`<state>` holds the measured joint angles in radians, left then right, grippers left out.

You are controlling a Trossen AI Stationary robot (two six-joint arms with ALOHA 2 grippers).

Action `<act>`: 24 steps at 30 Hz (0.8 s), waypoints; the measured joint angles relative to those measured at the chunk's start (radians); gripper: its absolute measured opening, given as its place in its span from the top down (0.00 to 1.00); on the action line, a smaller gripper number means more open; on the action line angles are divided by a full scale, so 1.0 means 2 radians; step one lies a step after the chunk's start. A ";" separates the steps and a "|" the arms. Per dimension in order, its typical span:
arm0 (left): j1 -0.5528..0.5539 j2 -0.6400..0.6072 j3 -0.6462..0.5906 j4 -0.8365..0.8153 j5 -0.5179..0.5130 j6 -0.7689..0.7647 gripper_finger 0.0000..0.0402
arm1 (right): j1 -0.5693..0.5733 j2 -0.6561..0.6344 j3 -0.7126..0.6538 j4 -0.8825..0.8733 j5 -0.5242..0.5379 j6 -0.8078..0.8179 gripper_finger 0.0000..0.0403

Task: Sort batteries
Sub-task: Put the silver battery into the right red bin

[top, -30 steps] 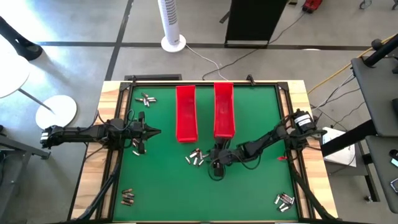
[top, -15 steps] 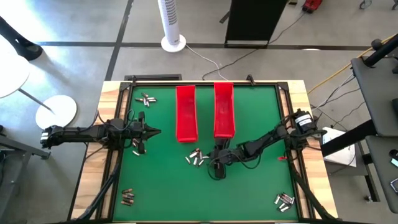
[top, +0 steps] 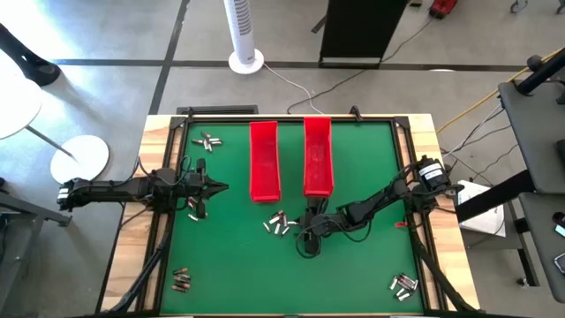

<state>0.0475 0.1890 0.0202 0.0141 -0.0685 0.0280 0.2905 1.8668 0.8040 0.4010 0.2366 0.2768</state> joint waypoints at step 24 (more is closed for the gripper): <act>0.000 0.000 0.000 0.000 0.000 0.000 1.00 | 0.000 0.051 -0.002 0.082 0.038 -0.009 0.74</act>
<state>0.0475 0.1890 0.0203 0.0139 -0.0685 0.0280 0.2901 1.9686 0.8009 0.5654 0.3129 0.2594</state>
